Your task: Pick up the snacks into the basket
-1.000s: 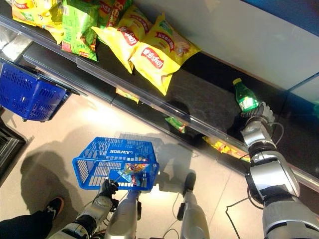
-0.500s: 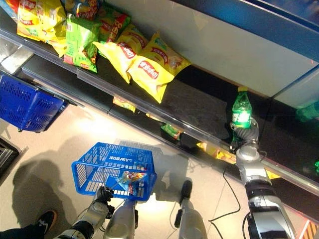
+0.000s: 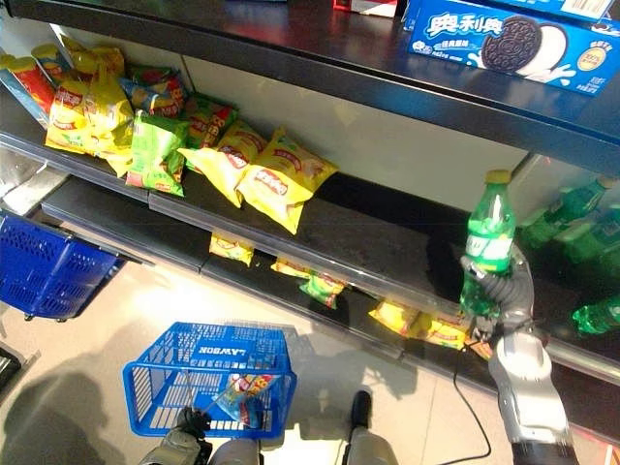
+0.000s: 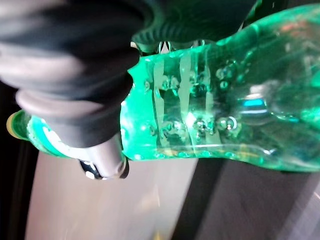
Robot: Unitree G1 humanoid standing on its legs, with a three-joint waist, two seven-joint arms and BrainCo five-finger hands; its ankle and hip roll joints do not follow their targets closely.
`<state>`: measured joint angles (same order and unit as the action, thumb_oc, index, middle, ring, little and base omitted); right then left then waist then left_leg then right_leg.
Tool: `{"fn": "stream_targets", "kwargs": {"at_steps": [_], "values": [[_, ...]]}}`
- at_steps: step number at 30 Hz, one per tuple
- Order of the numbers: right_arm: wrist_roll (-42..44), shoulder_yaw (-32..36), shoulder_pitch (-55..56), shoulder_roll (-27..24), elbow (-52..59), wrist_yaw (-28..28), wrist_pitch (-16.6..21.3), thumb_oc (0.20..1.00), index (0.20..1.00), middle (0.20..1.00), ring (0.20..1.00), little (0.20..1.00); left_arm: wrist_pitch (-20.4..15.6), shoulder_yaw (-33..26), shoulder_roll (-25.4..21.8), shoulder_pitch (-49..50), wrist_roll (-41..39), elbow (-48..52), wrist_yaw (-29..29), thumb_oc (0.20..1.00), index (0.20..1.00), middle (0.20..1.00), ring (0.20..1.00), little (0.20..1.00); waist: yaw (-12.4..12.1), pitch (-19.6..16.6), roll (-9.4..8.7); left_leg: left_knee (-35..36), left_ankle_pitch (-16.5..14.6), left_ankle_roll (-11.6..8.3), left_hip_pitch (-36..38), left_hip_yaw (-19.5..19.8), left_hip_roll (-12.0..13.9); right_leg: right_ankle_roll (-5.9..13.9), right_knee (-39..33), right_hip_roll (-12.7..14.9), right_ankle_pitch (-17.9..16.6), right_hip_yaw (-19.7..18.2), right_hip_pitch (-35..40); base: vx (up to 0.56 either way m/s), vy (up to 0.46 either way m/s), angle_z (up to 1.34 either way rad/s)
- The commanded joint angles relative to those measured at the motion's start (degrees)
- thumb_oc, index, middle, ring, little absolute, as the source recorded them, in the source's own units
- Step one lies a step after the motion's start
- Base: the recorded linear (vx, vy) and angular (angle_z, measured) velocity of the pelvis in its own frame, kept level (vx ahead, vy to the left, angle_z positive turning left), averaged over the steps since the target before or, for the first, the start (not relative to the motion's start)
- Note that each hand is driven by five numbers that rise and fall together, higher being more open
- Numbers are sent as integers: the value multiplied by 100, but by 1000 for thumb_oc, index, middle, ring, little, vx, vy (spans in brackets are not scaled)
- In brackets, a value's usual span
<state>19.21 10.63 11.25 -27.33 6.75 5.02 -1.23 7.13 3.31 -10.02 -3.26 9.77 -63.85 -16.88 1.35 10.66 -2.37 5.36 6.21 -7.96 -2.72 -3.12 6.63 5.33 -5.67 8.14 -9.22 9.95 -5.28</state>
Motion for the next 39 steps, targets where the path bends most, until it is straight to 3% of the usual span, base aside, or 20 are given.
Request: {"fn": "stream_targets", "kwargs": {"at_steps": [1, 2, 4, 5, 10, 13, 16, 24, 31, 39], "values": [[184, 532, -157, -164, 846, -620, 405, 200, 200, 200, 200, 200, 11, 120, -123, -102, -51, -423, 14, 200, 200, 200, 200, 200, -33, -166, 27, -36, -352, 158, -49, 83, -220, 511, 67, 271, 203, 60, 94, 23, 1, -6], [-511, 453, 181, -269, 953, -930, 239, 200, 200, 200, 200, 200, -20, -32, -132, -69, -131, -350, 98, 200, 200, 200, 200, 200, 0, -202, 20, -36, -366, 155, -38, 67, -219, 517, 67, 262, 214, 48, 99, 0, 0, 0], [-774, 302, 295, -282, 832, -947, 206, 200, 200, 200, 200, 200, -40, -96, -127, -57, -217, -345, 67, 200, 200, 200, 200, 200, 7, -213, 14, -36, -363, 157, -44, 55, -218, 521, 67, 259, 208, 37, 91, 5, -2, -2], [-1622, 28, 546, -299, 611, -989, 98, 200, 200, 200, 200, 200, -97, -193, -124, -75, -407, -192, 6, 200, 200, 200, 200, 200, 11, -202, 13, -36, -355, 159, -61, 43, -212, 526, 67, 259, 195, 35, 66, 0, 0, 0], [-2766, -637, 638, -155, -156, -957, -5, 200, 200, 200, 200, 200, -218, -99, -192, -112, -644, 552, -201, 200, 200, 200, 200, 200, 31, -107, -12, -36, -319, 171, -124, 47, -202, 525, 67, 254, 166, 31, 13, -49, -5, -1], [-3953, -1369, 197, -92, -1404, -456, -211, 200, 200, 200, 200, 200, -329, 216, -290, -198, -798, 1447, -374, 200, 200, 200, 200, 200, -18, 114, -31, -36, -271, 182, -205, 90, -199, 526, 67, 246, 135, 54, -44, -88, -11, -2], [-4390, -1939, -307, -11, -2251, -204, -217, 200, 200, 200, 200, 200, -430, 480, -318, -410, -828, 1765, -453, 200, 200, 200, 200, 200, -53, 292, -59, -36, -232, 182, -272, 121, -196, 522, 67, 241, 108, 51, -102, -106, -8, 2], [-4648, -3599, -2069, 480, -4392, 133, -347, 200, 200, 200, 200, 200, -621, 1606, -101, -1026, -978, 2461, -228, 200, 200, 200, 200, 200, -231, 770, -62, -36, -79, 175, -557, 232, -224, 503, 81, 233, -5, 92, -355, -98, -14, -1], [-4347, -4394, -3544, 1188, -5549, 633, -428, 200, 200, 200, 200, 200, -656, 2659, 197, -1735, -1092, 2819, -260, 200, 200, 200, 200, 200, -354, 1220, 39, -36, 118, 152, -964, 342, -264, 475, 114, 228, -146, 151, -736, -96, -7, 9], [-4168, -4906, -4465, 1719, -5821, 912, -425, 200, 200, 200, 200, 200, -679, 3262, 687, -2293, -1371, 2831, -546, 200, 200, 200, 200, 200, -435, 1584, 86, -36, 249, 124, -1321, 370, -275, 469, 113, 264, -255, 177, -1054, -57, -10, 5]]}}
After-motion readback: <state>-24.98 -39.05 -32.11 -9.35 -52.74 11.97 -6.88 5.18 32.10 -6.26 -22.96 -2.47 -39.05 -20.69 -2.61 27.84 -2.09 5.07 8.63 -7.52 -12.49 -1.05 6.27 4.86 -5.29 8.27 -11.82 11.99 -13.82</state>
